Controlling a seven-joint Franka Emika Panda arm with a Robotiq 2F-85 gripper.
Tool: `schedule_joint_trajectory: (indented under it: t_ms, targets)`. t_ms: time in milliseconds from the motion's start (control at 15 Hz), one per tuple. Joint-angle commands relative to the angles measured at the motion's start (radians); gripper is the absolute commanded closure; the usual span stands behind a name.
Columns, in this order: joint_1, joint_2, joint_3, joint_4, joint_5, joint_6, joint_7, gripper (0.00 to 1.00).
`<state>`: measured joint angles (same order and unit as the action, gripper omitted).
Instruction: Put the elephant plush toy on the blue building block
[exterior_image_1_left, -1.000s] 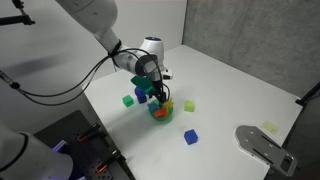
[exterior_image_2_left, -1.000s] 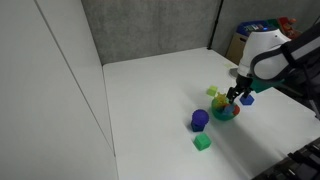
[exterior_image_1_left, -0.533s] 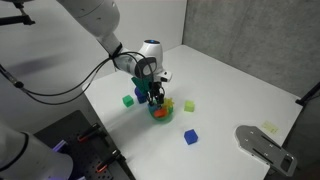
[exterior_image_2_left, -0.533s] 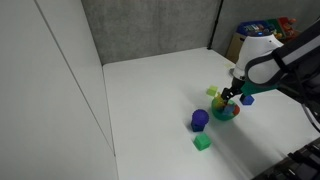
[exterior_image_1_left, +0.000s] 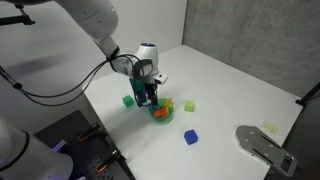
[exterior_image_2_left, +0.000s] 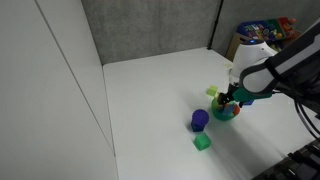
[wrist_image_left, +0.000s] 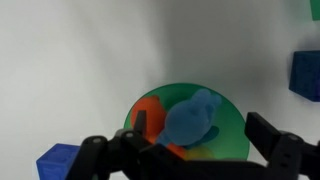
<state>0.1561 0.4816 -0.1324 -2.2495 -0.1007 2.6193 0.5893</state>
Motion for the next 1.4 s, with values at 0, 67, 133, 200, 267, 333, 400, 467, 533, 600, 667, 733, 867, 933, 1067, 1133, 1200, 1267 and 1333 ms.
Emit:
schedule_joint_trajectory:
  t_ms: [0,67,133,200,267,333,400,467,533,600,667,733,867,933,1067,1133,1200,1267,1333]
  targets:
    - [0.03,0.038,-0.019,0.013,0.009,0.015,0.04,0.0]
    - [0.037,0.047,-0.024,0.013,0.002,0.024,0.046,0.0]
    - [0.037,0.053,-0.022,0.014,0.006,0.027,0.041,0.25]
    - [0.045,0.059,-0.027,0.015,0.002,0.033,0.044,0.25]
    - [0.049,0.063,-0.03,0.015,0.002,0.038,0.043,0.34]
    - [0.055,0.062,-0.034,0.015,-0.001,0.041,0.042,0.44]
    - [0.061,0.058,-0.036,0.014,-0.002,0.042,0.04,0.51]
    - [0.063,0.049,-0.036,0.013,0.0,0.038,0.035,0.6]
    - [0.065,0.042,-0.037,0.013,0.001,0.033,0.033,0.66]
    - [0.058,0.032,-0.028,0.012,0.01,0.025,0.019,0.75]
    - [0.051,0.022,-0.018,0.013,0.019,0.014,0.006,0.81]
    - [0.04,0.009,-0.008,0.012,0.03,0.0,-0.007,0.9]
    - [0.022,-0.018,0.012,0.011,0.056,-0.022,-0.036,0.97]
    - [0.015,-0.03,0.018,0.013,0.068,-0.033,-0.046,1.0]
    - [0.011,-0.058,0.021,0.017,0.082,-0.051,-0.059,0.96]
    - [0.012,-0.074,0.02,0.02,0.081,-0.056,-0.061,0.96]
    - [0.01,-0.087,0.02,0.024,0.082,-0.062,-0.064,0.96]
    - [0.01,-0.103,0.017,0.029,0.076,-0.066,-0.061,0.96]
    - [0.009,-0.116,0.013,0.034,0.07,-0.071,-0.057,0.96]
